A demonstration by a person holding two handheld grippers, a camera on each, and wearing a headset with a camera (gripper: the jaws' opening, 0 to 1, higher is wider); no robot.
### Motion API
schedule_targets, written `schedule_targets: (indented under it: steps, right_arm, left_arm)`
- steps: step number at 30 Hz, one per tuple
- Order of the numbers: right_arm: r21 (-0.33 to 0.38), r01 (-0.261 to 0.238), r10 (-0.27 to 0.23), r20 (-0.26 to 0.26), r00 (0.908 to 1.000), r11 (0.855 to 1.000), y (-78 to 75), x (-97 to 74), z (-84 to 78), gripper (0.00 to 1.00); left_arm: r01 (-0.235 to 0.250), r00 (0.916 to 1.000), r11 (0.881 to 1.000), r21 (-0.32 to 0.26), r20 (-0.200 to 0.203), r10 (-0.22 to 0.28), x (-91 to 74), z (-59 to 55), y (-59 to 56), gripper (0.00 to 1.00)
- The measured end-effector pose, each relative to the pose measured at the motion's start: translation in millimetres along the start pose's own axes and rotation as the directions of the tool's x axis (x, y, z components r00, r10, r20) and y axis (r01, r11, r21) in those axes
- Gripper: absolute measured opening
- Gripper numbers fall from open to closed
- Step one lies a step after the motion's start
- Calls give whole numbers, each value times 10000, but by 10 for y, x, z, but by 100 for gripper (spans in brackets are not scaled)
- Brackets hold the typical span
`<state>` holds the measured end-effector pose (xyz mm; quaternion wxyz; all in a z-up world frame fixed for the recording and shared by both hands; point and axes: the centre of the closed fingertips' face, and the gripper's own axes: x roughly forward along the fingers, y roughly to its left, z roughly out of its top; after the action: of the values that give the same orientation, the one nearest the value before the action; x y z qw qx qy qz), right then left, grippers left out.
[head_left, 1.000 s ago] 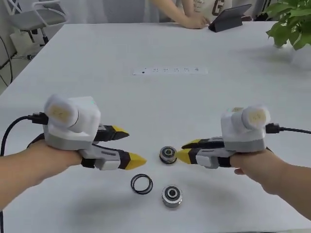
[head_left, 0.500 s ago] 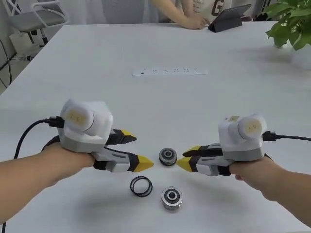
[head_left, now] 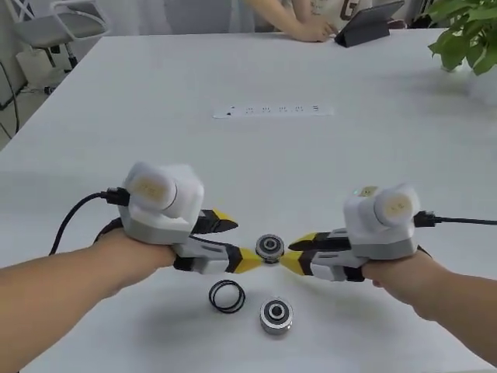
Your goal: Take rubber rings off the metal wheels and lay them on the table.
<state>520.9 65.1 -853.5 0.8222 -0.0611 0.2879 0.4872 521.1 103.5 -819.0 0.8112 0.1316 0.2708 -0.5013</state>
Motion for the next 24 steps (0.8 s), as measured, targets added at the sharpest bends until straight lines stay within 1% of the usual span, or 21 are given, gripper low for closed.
schedule_targets:
  steps: [7,11,15,21,24]
  right_arm:
    - [-175,-9,9,-30,10000,9998,-1,27,-8,13]
    - [-222,-3,3,-21,10000,9998,-2,32,-13,13]
    - [-289,21,-23,-56,10000,9996,-8,42,-33,12]
    - [-303,2,-3,-31,10000,9995,-4,50,-28,11]
    - [-298,-7,7,4,10000,9996,-6,54,-25,11]
  left_arm:
    - [147,9999,9999,-59,6,-147,121,31,-44,34]
    - [239,9997,9997,-46,-77,-240,191,23,-59,30]
    - [225,9997,9997,-123,-136,-227,260,20,-55,26]
    - [251,9995,9996,-161,-192,-254,313,35,-62,23]
    - [230,9993,9995,-204,-285,-236,345,21,-48,20]
